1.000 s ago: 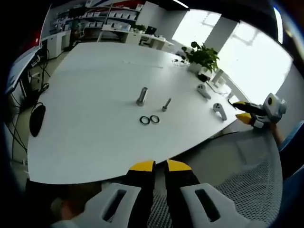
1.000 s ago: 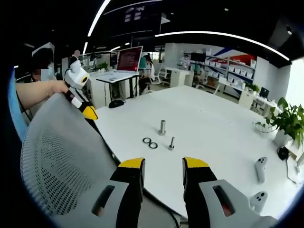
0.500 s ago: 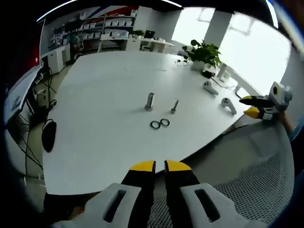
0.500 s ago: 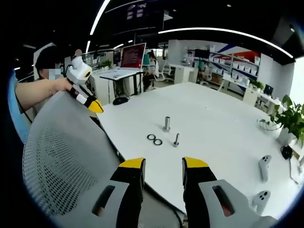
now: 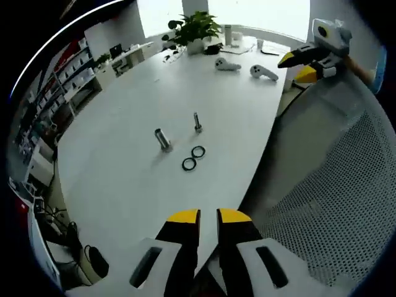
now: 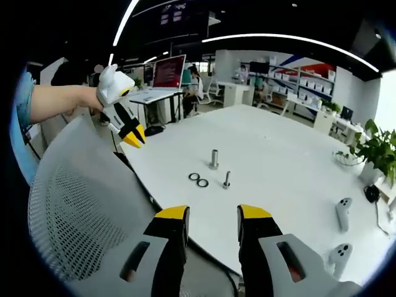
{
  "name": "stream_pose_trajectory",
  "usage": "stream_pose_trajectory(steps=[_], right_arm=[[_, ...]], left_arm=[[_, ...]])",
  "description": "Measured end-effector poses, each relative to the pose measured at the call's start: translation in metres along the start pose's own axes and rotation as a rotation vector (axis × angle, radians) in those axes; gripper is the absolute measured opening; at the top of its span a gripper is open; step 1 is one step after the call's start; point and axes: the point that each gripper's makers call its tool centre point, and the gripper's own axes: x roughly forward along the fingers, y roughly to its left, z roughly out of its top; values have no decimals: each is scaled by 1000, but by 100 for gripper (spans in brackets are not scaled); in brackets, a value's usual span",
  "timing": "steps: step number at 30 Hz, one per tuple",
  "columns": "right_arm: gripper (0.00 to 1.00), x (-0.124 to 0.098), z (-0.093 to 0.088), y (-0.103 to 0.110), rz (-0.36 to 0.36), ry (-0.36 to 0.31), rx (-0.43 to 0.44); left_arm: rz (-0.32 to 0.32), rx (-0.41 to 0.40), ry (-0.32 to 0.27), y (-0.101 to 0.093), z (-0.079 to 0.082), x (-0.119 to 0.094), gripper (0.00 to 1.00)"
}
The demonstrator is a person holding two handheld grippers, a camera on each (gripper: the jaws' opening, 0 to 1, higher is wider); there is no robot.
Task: Place the washer onto the threaded stud by aligning its center hole with the stud, sliding it down to the base, and recovering from edge contact or off-axis alignment until the washer reaches the visible bottom stop.
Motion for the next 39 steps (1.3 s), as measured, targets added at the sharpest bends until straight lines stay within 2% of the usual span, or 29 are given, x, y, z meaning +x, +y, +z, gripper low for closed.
stream_pose_trajectory(steps=[2,5,7,9,10,12,17,21,27,39], right_arm=[[33,0,-1,-3,-19,7,11],[33,0,-2,-7,-40,13,20],[33,-1,-3,-8,-45,14,29],[33,-1,-4,-9,-52,20,38],[33,-1,-5,-10,-55,24,42],[33,-1,-6,-10,-60,31,48],[32,-1,-4,-13,-74,20,45],[31,0,-7,-14,-79,38,52],[31,-1,-7,-16,-91,39,60],[31,-1,-7,-17,-99,31,70]], left_arm=[[-24,-3,14,12,5,10,15],[-73,49,7,25,17,32,23],[-128,55,29,28,17,48,24],[-140,93,31,31,21,62,25],[-151,127,36,32,22,72,28],[-168,143,66,34,22,88,35],[-202,176,108,38,23,115,32],[-216,209,151,42,21,136,28],[-225,217,177,43,23,155,28],[-228,280,253,39,13,166,30]])
